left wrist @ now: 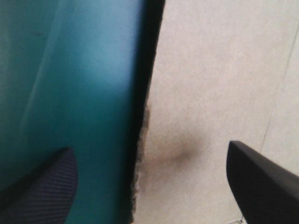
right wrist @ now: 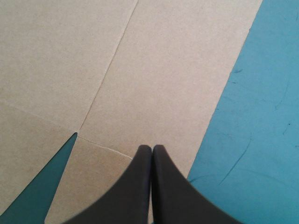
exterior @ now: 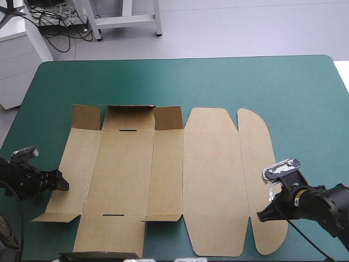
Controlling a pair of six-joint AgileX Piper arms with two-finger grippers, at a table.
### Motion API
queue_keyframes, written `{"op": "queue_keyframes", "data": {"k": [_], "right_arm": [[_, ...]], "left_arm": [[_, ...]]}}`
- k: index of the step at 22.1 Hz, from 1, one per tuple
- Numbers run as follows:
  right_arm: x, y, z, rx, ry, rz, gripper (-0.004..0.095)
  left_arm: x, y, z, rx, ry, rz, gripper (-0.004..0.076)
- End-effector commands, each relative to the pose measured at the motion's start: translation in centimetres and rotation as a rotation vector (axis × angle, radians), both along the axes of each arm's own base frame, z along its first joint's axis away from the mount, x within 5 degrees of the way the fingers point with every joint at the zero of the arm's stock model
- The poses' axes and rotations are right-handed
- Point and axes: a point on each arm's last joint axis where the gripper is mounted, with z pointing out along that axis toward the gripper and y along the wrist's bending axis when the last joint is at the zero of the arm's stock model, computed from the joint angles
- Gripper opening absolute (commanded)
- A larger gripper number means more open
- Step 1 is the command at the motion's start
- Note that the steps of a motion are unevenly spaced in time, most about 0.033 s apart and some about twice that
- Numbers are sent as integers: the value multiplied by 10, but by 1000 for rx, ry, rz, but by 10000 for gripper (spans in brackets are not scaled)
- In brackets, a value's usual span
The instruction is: Fold the box
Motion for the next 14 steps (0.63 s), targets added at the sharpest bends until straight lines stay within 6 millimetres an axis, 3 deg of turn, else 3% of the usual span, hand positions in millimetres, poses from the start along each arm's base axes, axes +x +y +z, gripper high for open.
{"op": "queue_keyframes", "data": {"k": [1, 8, 14], "right_arm": [[3, 0, 8, 16, -42, 0, -20], [3, 2, 8, 32, -35, -2, -20], [3, 2, 8, 35, -41, -1, -20]], "left_arm": [[6, -2, 0, -71, -22, -6, 617], [17, -13, -19, -337, 20, -57, 617], [13, -18, -29, -399, 74, -62, 617]]}}
